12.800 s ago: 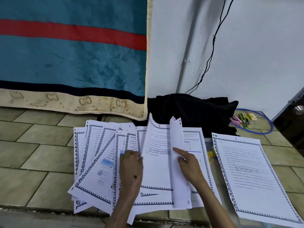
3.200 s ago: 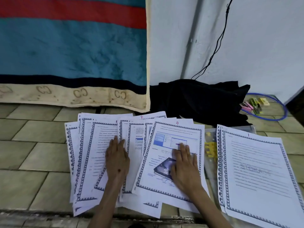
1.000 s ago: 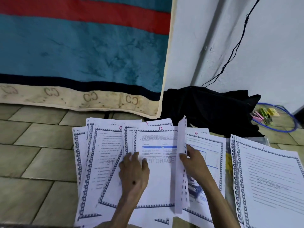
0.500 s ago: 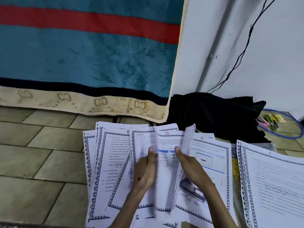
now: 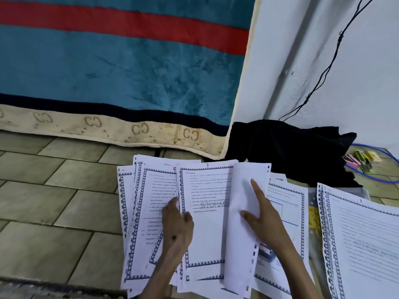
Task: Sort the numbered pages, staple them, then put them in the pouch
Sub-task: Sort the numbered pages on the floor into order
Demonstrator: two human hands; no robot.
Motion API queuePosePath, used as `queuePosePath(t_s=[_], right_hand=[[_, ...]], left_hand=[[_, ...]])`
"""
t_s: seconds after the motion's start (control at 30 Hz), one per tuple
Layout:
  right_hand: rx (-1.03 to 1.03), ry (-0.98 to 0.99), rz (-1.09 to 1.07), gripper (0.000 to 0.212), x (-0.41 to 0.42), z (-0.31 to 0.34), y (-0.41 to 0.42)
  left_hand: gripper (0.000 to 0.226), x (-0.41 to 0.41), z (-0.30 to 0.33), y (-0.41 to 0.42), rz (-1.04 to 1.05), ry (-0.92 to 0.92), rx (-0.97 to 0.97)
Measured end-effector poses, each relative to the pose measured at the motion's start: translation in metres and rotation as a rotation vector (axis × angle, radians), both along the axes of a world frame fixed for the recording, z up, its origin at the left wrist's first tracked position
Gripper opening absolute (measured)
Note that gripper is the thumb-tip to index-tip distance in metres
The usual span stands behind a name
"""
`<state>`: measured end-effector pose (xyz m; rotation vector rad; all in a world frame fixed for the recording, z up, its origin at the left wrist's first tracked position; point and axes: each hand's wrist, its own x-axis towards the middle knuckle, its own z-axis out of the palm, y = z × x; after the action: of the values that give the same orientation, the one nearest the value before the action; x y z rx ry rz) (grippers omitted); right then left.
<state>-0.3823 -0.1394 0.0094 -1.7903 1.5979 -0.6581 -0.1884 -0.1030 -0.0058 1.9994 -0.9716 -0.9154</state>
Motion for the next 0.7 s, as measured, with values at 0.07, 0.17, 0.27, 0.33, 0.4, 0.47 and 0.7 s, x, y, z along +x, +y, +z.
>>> queuePosePath(t_s=[0.07, 0.17, 0.27, 0.33, 0.4, 0.47, 0.7], right_hand=[[-0.016, 0.199, 0.001, 0.071, 0.005, -0.001, -0.001], [-0.236, 0.510, 0.024, 0.060, 0.023, 0.002, -0.005], [-0.409, 0.617, 0.146, 0.043, 0.042, 0.002, -0.011], [-0.337, 0.624, 0.201, 0.037, 0.054, 0.006, -0.016], [-0.205, 0.589, 0.258, 0.040, 0.064, 0.007, -0.018], [-0.124, 0.556, 0.285, 0.038, 0.070, 0.007, -0.019], [0.070, 0.388, 0.256, 0.050, 0.080, 0.006, -0.018]], left_hand=[[0.050, 0.007, -0.001, -0.004, 0.051, 0.122, 0.026], [0.026, 0.013, -0.006, -0.014, 0.104, 0.106, -0.003], [0.021, 0.013, 0.002, -0.016, 0.117, 0.039, 0.003], [0.022, 0.012, 0.008, -0.016, 0.098, 0.051, 0.001], [0.014, 0.014, 0.008, -0.016, 0.033, 0.054, 0.055], [0.011, 0.019, 0.004, -0.018, -0.052, 0.087, 0.111], [0.015, 0.026, 0.004, -0.023, -0.007, 0.719, 0.070]])
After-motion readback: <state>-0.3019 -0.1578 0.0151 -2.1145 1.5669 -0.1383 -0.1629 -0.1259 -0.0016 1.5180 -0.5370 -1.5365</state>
